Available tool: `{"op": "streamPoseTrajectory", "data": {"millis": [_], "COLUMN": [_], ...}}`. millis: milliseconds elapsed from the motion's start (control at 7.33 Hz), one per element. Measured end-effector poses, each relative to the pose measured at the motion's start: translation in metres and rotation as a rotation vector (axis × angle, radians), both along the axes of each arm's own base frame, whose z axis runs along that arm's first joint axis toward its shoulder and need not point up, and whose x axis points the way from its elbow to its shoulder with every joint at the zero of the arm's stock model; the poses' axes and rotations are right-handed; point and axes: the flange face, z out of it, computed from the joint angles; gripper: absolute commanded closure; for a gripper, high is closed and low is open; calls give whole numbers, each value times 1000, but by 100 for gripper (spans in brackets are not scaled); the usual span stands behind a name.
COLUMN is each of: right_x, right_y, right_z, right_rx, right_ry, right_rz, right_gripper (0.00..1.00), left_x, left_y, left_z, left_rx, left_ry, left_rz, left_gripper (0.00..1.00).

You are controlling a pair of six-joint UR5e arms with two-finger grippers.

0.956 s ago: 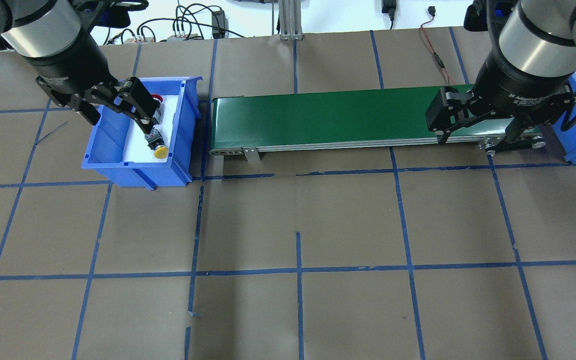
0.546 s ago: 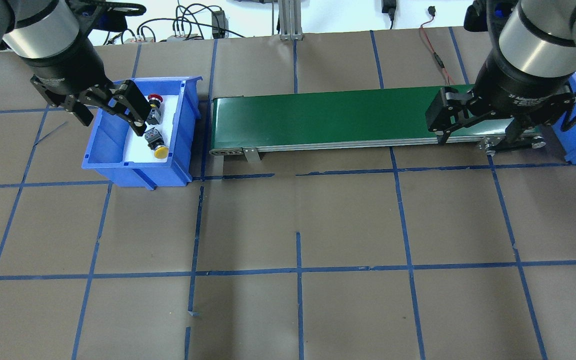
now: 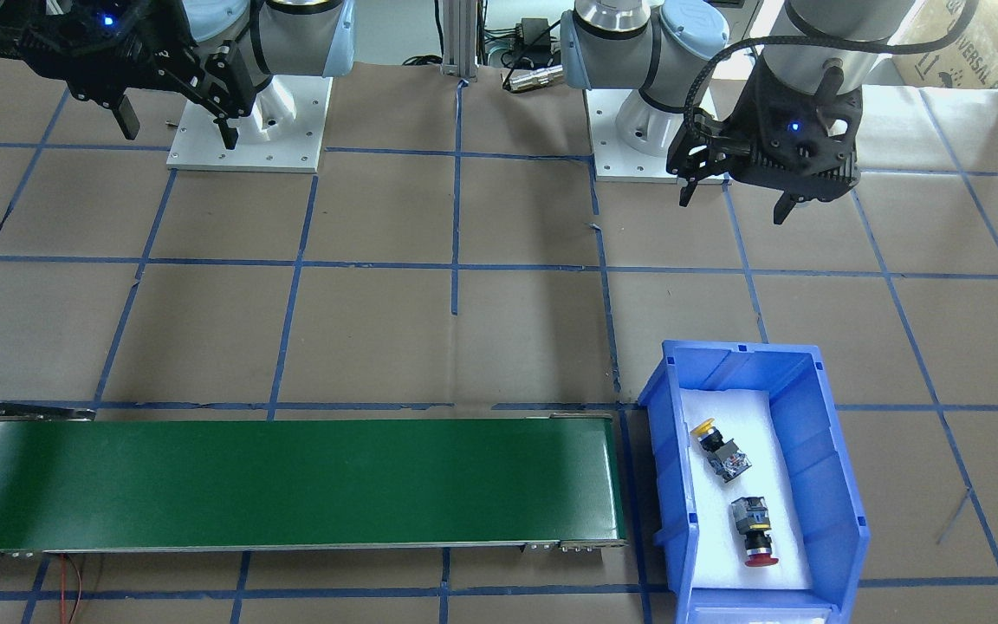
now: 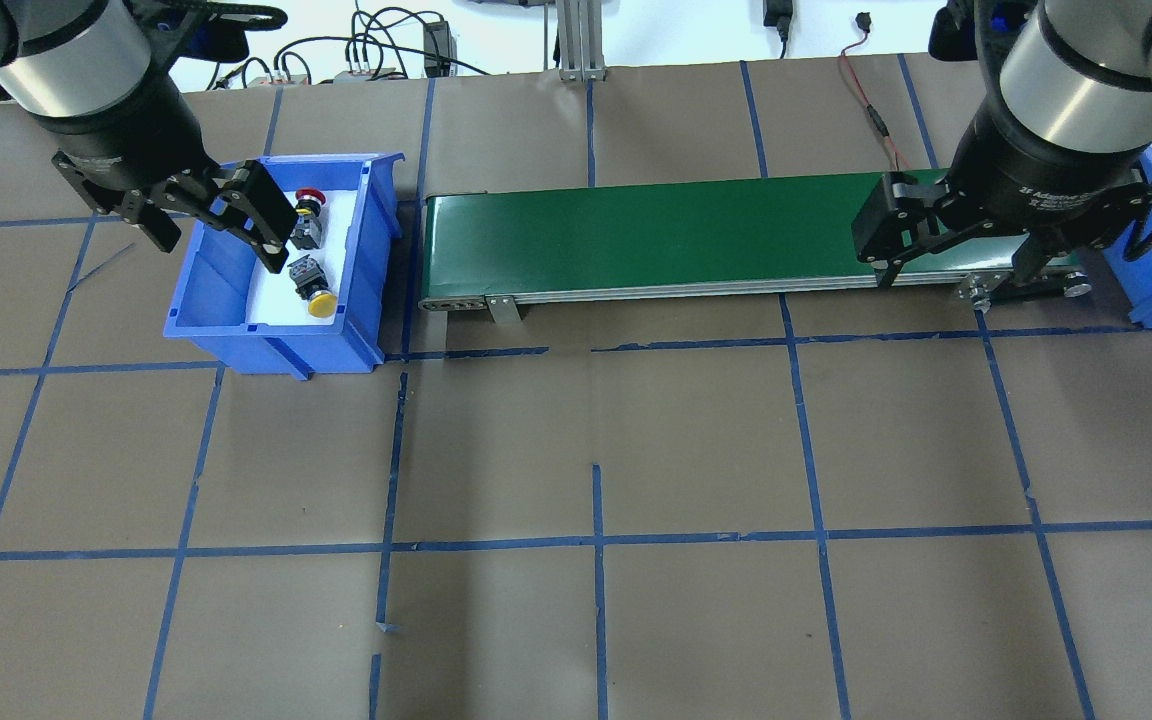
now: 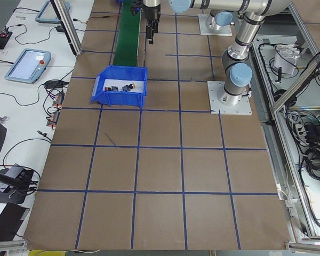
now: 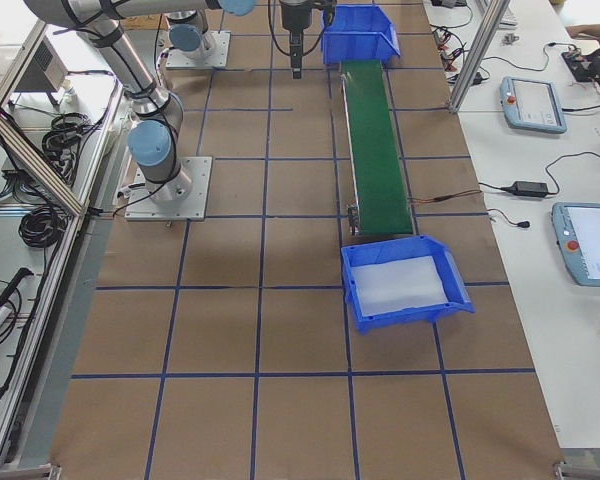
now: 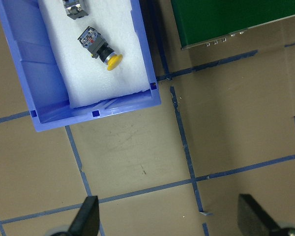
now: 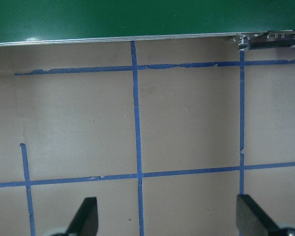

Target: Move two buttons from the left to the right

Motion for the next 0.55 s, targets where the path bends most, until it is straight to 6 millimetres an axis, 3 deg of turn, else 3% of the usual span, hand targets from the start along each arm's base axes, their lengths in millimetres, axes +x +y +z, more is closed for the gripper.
{"op": "streamPoseTrajectory", "data": {"millis": [546], "right_x": [0], "right_y": [0], "right_z": [0], "right_rx": [0], "right_ry": [1], "right_rz": [2], "right_gripper": [0], "left_x": [1], "left_y": [-3], "left_z": [-3], "left_rx": [4], "left_ry": [3], "left_rz": [1], "left_gripper": [0]}}
